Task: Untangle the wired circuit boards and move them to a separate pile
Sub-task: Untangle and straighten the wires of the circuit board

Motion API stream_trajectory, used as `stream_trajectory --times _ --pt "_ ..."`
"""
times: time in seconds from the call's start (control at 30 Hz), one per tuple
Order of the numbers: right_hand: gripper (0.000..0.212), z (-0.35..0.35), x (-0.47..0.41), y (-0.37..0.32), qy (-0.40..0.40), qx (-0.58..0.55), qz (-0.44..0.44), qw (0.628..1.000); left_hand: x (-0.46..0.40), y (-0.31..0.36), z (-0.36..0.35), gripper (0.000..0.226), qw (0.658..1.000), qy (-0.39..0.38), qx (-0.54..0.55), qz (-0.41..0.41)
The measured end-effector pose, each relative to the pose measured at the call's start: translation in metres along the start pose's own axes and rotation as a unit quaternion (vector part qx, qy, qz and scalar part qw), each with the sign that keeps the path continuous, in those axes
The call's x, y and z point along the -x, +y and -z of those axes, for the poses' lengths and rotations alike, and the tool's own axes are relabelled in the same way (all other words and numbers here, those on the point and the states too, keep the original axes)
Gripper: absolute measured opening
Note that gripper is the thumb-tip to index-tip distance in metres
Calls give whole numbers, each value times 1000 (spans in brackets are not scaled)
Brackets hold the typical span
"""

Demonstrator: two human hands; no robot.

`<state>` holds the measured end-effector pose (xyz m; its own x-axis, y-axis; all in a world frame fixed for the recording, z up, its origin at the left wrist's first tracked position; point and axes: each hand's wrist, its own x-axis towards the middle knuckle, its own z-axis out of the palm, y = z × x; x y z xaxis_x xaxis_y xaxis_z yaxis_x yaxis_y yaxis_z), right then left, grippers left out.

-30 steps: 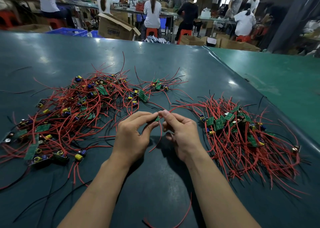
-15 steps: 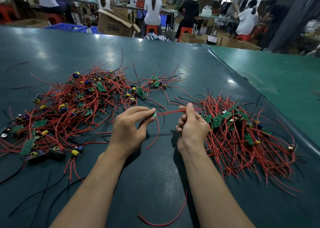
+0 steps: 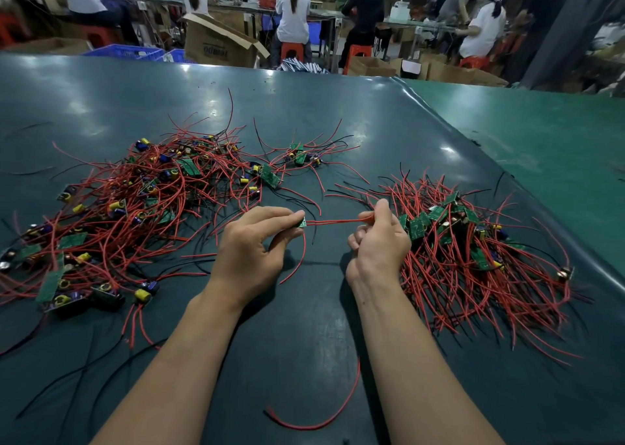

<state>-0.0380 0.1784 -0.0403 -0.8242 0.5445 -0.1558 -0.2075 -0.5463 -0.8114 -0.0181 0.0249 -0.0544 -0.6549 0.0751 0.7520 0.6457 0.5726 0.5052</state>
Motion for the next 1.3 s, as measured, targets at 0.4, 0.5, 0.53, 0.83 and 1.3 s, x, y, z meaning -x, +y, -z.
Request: stream_trajectory --times 0.4,0.5,0.53,0.83,1.3 --pt "32 4 5 -4 17 243 302 922 7 4 4 42 988 -49 -143 -27" --pt "27 1 15 -3 -62 182 266 945 10 3 3 36 980 -83 -179 -15" --pt "28 1 18 -4 -87 165 257 948 10 4 2 32 982 -82 -170 -6" --pt "46 -5 26 1 -260 216 16 941 5 8 6 22 977 183 94 58" --pt "15 -9 27 1 -296 98 -86 946 5 19 -1 20 973 56 165 155"
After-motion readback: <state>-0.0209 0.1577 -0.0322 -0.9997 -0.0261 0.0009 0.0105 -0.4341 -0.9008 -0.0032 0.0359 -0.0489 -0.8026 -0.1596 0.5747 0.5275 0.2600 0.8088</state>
